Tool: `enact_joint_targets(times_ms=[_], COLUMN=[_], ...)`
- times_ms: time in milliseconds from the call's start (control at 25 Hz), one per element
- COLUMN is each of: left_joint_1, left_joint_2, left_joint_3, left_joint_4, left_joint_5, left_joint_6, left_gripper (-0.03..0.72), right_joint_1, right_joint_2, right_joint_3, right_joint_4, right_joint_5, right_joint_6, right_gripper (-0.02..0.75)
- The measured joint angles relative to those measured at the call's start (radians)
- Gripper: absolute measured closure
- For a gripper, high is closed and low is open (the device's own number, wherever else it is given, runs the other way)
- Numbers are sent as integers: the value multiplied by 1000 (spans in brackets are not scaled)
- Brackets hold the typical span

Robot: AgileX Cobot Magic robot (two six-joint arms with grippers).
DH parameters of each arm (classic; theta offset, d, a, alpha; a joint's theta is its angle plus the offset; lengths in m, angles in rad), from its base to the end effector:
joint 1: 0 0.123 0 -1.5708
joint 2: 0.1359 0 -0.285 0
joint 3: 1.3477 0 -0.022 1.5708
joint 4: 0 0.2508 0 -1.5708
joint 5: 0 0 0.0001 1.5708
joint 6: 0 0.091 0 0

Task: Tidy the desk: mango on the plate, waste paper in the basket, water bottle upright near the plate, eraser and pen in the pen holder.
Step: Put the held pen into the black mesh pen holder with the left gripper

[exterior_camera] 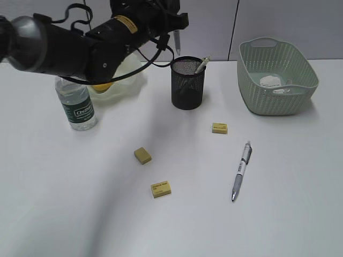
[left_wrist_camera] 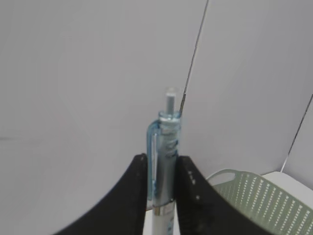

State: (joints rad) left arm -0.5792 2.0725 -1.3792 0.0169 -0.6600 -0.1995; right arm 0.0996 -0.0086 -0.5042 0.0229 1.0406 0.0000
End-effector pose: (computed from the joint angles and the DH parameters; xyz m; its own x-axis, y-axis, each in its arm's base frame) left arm 0.4005 -0.2631 0.2320 -0.0587 -0.1828 -0.9814 0.5547 0.8114 -0.1843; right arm -0.0060 0.0012 0.2801 -0.4256 -0.0309 -0.9044 -0.1123 0.9935 0.0189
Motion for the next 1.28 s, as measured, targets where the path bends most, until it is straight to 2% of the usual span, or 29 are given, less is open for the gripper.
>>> enact_joint_targets(times_ms=[280, 880, 960, 1160, 1280], left_joint_1=[-1, -1, -1, -1, -1], left_joint_2=[107, 185, 186, 186, 186], left_joint_3=[-92, -138, -138, -154, -156], left_joint_4=[42, 45, 46, 47, 48], left_joint_5=[1, 63, 83, 195, 215], left_joint_6=[0, -4, -6, -20, -21], left_gripper=[552, 536, 503, 310, 260], right_joint_1=[0, 0, 0, 0, 0], right_joint_2=[0, 0, 0, 0, 0], right_joint_3=[0, 0, 0, 0, 0], right_joint_4=[0, 0, 0, 0, 0], right_joint_5=[0, 0, 0, 0, 0], right_joint_6=[0, 0, 0, 0, 0], right_gripper=[374, 374, 374, 374, 374])
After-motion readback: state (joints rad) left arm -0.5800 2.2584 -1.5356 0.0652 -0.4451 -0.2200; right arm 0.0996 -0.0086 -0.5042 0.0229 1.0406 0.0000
